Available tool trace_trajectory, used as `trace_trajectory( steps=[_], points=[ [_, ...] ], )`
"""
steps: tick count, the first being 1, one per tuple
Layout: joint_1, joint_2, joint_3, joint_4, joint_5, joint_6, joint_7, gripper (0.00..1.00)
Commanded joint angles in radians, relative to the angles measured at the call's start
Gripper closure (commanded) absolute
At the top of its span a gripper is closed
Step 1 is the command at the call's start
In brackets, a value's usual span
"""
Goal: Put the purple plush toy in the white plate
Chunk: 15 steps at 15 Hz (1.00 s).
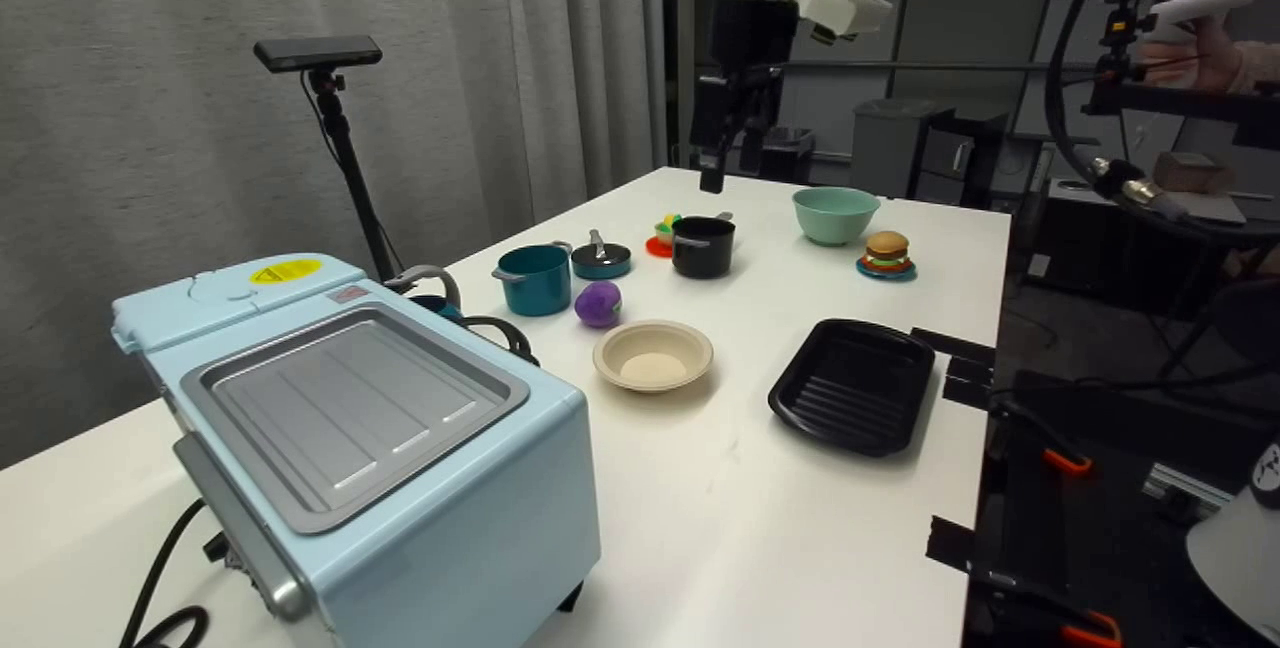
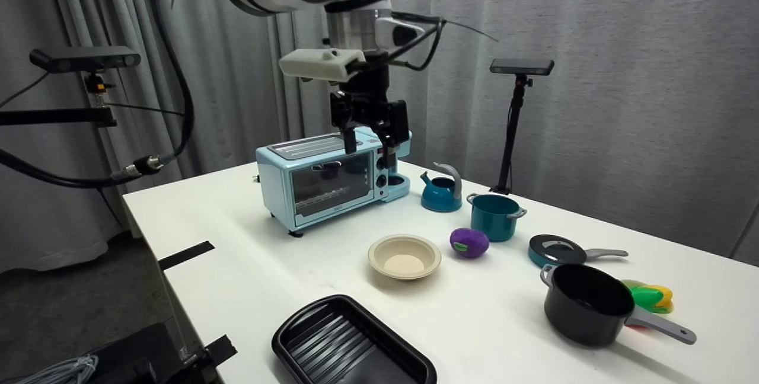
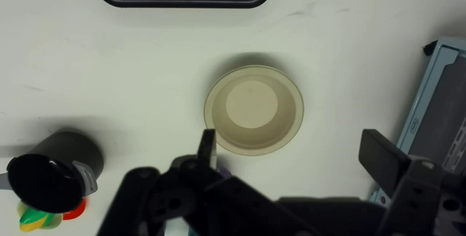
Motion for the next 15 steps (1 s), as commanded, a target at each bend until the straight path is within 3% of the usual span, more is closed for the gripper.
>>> trace_trajectory(
  steps=[1,9,15],
  points=[
    [-0.020,0.169,-0.004,0.119,-0.044,0.054,-0.006,0.00],
    [-0.045,0.497,-0.052,0.385,-0.099,0.152,0.025,0.00],
    [-0.028,0.684,-0.085,0.487,-0.133,0.264,0.087,0.00]
  ],
)
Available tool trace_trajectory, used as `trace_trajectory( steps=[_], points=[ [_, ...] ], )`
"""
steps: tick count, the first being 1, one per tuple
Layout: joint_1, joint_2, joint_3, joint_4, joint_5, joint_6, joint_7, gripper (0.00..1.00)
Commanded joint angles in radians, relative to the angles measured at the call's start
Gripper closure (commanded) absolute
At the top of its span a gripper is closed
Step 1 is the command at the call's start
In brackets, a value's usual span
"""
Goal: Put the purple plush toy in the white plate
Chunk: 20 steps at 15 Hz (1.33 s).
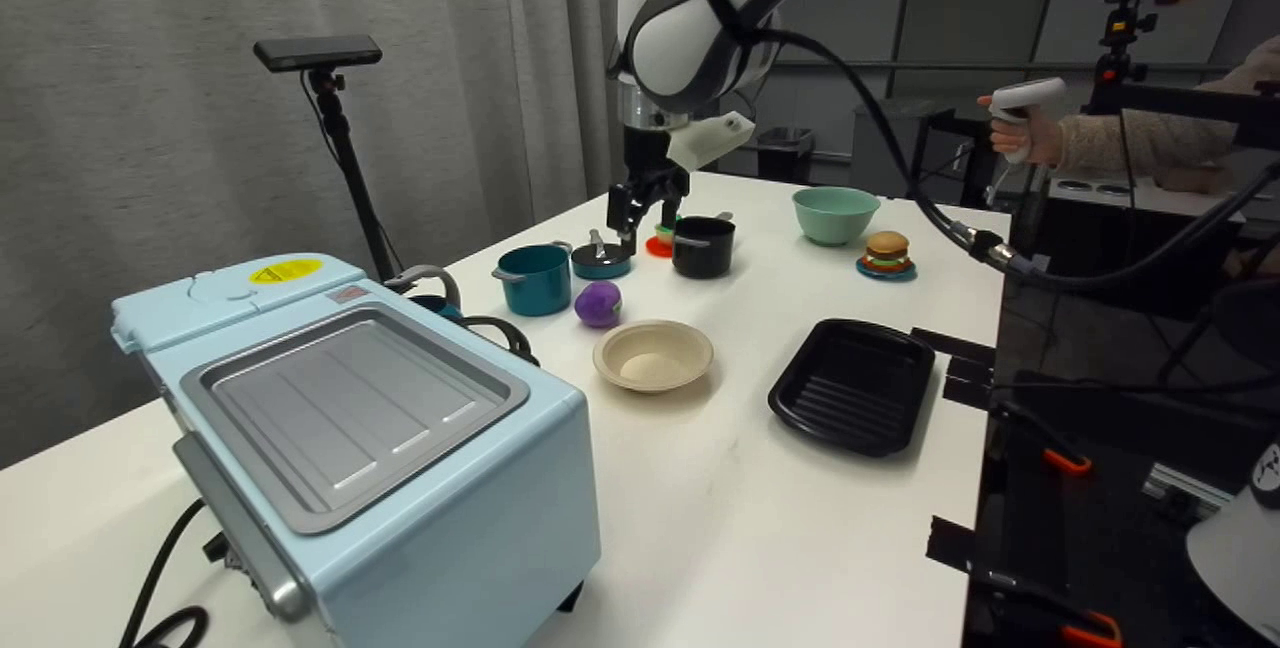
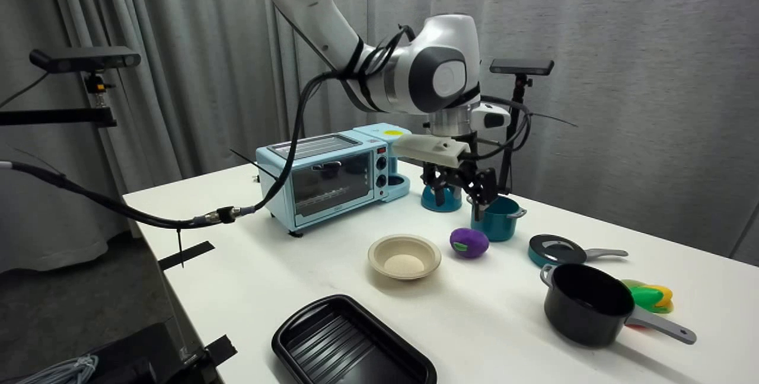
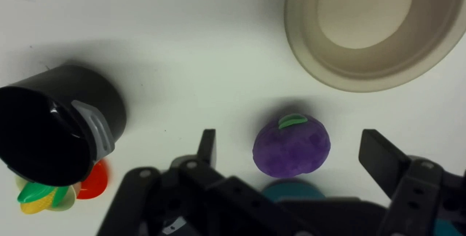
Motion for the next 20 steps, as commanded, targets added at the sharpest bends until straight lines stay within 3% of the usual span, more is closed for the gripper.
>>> trace_trajectory(
  steps=[1,7,8,20],
  points=[
    [0.015,0.125,-0.025,0.094,-0.047,0.058,0.064,0.00],
    [0.043,0.245,-0.051,0.159,-0.065,0.103,0.131,0.00],
    [0.021,0.203,-0.029,0.109,-0.040,0.096,0.091,0.00],
    [0.023,0.213,-0.029,0.112,-0.040,0.096,0.093,0.00]
  ],
)
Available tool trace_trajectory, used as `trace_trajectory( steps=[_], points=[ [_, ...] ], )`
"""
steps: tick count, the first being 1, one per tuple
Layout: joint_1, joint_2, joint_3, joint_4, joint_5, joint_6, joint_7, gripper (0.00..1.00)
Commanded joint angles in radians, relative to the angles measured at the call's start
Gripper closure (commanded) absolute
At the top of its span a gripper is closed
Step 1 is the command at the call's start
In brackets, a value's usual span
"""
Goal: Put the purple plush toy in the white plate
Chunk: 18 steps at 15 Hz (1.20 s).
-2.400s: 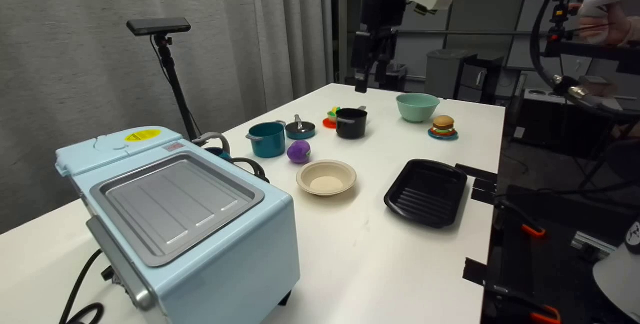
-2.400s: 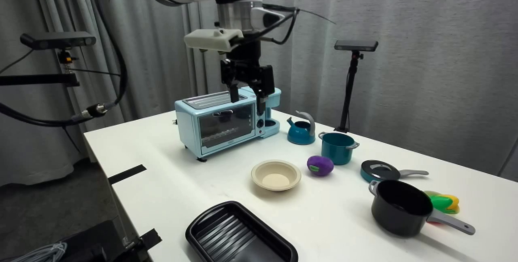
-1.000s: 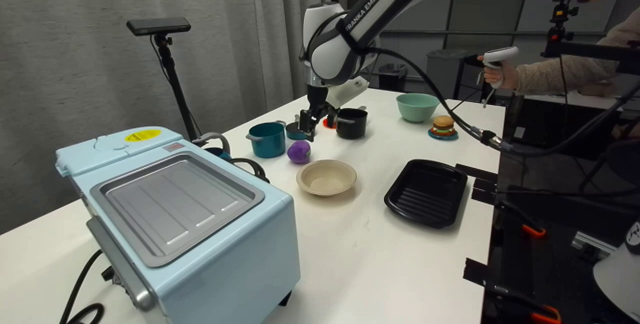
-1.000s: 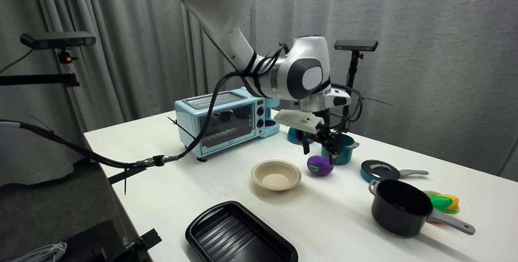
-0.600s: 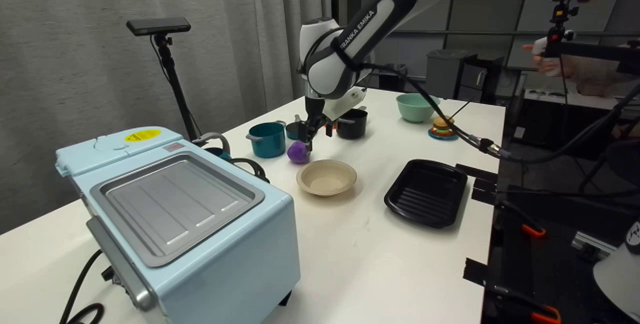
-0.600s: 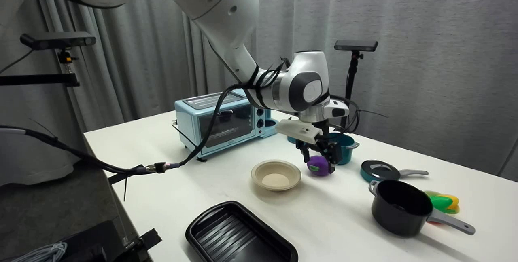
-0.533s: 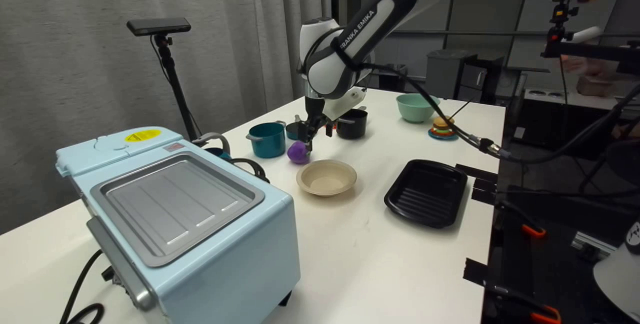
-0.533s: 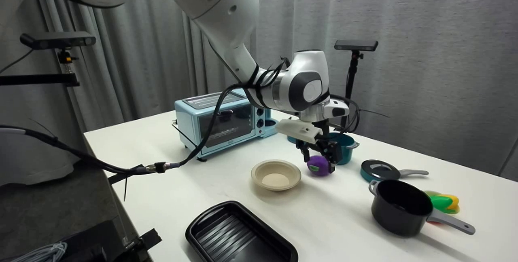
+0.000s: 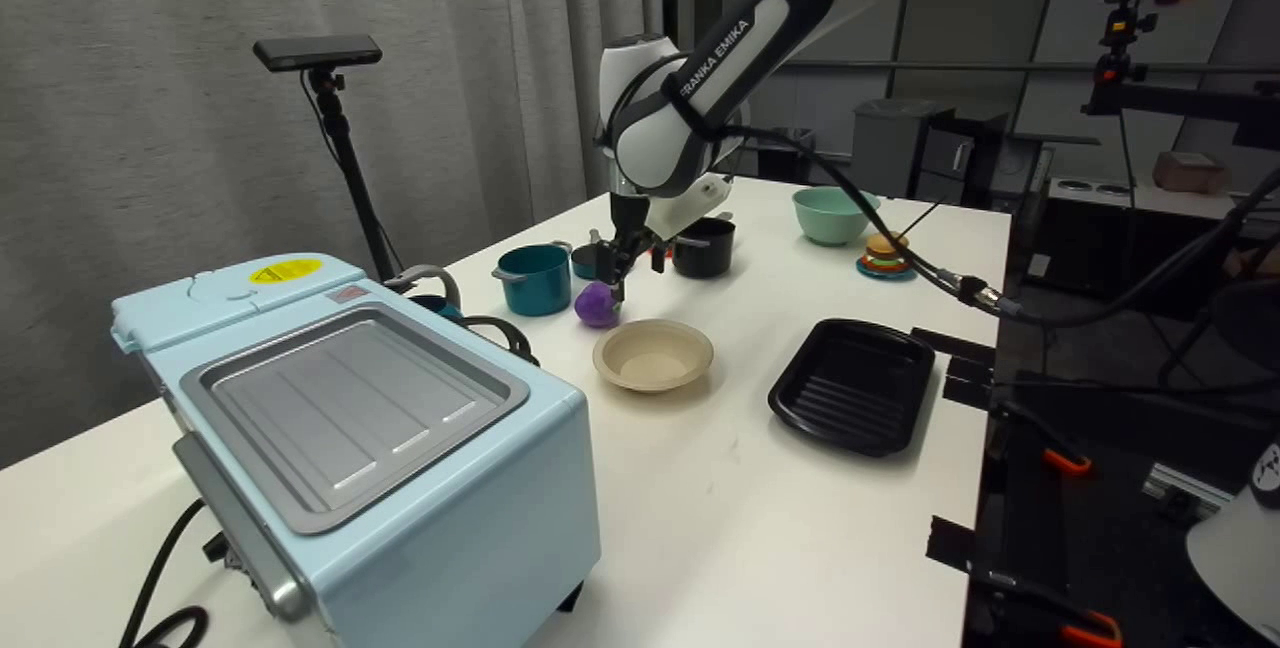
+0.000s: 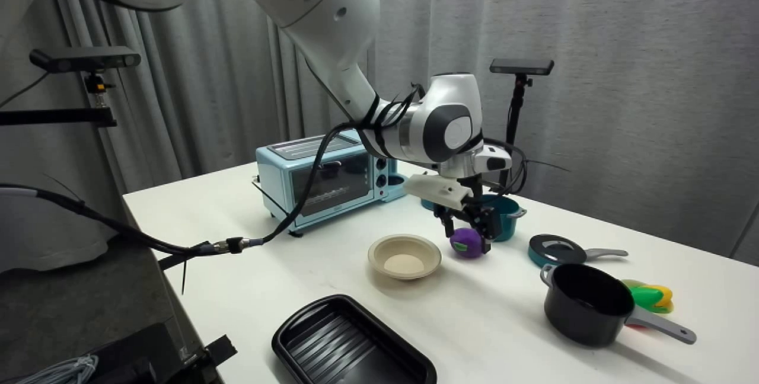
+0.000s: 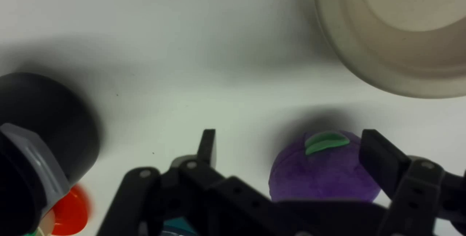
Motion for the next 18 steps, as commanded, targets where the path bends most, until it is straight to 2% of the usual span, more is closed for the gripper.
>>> trace_trajectory(
  steps=[1,10,18],
  points=[
    [0.003,0.000,-0.002,0.001,0.003,0.002,-0.001,0.00],
    [-0.001,0.063,0.009,0.073,0.021,0.019,0.004,0.00],
    [-0.010,0.185,0.050,0.221,0.065,0.011,-0.021,0.00]
  ],
)
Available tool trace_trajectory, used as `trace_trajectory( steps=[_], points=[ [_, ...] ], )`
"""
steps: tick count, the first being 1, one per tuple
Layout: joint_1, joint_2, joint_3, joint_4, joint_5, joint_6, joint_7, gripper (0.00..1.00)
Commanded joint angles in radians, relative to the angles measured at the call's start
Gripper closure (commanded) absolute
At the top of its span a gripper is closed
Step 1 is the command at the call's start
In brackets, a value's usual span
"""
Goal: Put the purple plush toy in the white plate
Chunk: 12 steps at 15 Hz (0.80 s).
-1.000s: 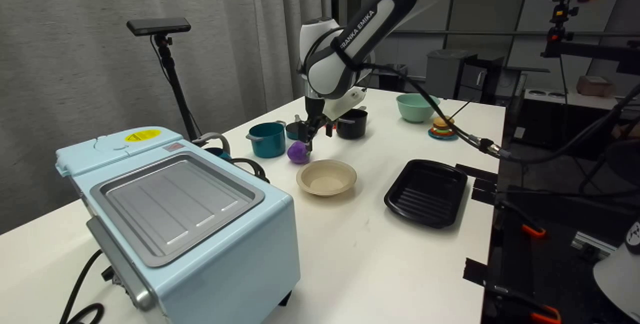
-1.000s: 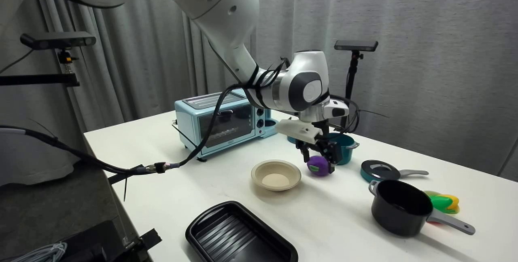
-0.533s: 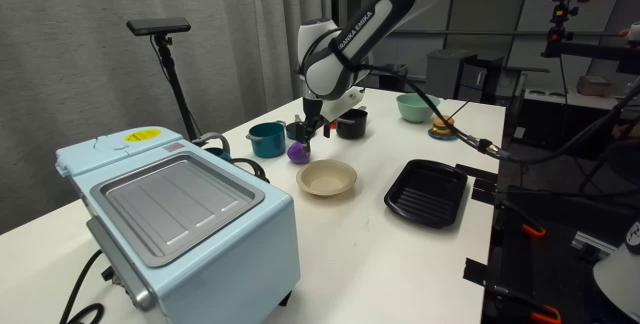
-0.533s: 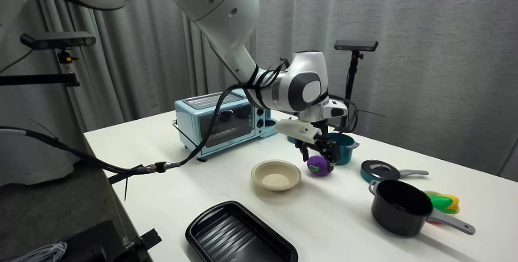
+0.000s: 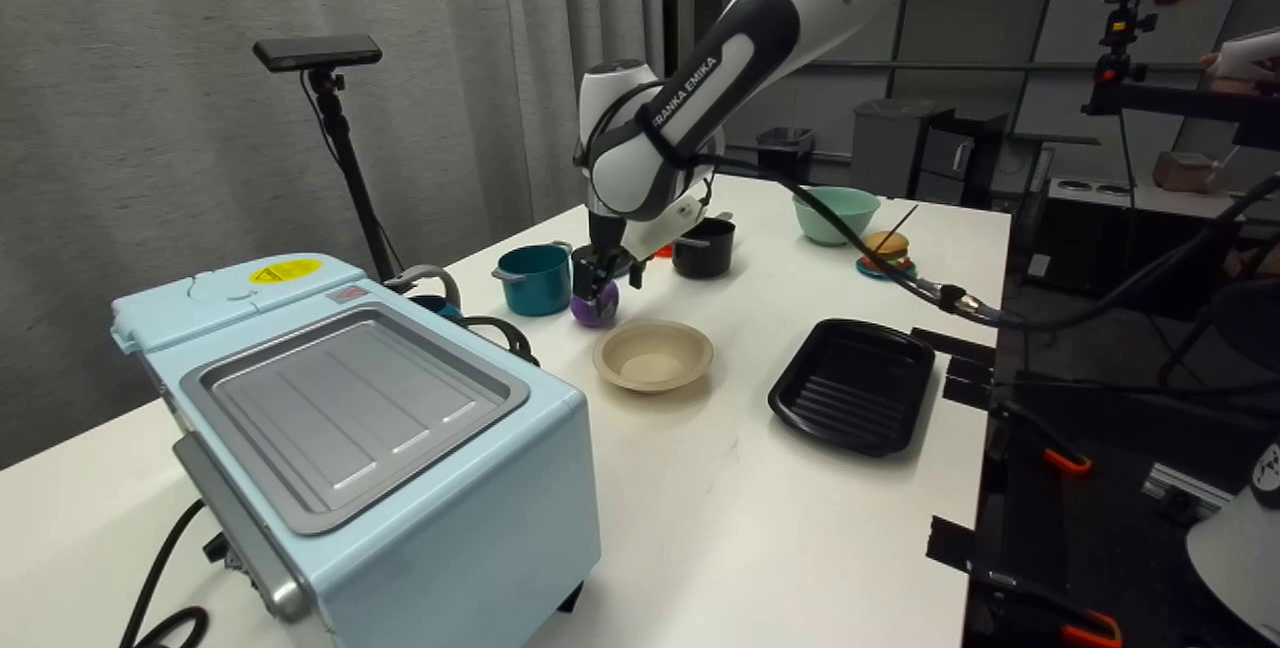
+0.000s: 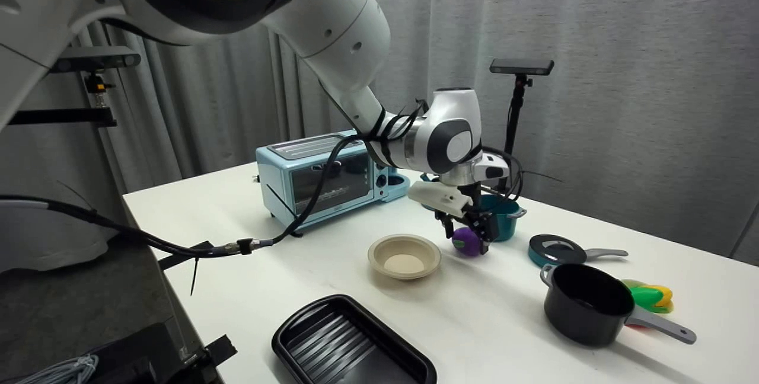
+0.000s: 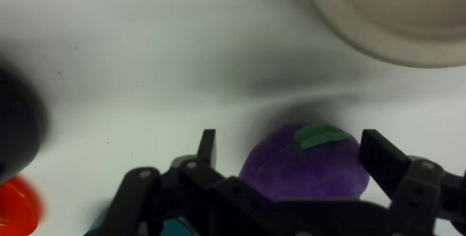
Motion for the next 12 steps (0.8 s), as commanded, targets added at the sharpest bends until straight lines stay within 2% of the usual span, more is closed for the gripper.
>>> trace_trajectory(
  steps=[1,5,9,10,12],
  points=[
    [-0.010,0.077,0.032,0.113,0.044,-0.009,-0.025,0.00],
    [-0.010,0.125,0.029,0.209,0.037,-0.024,-0.037,0.00],
    [-0.009,0.154,0.016,0.246,0.034,-0.001,-0.023,0.00],
    [-0.011,0.158,0.016,0.251,0.036,0.001,-0.021,0.25],
    [-0.015,0.165,0.017,0.255,0.044,-0.002,-0.012,0.34]
  ],
)
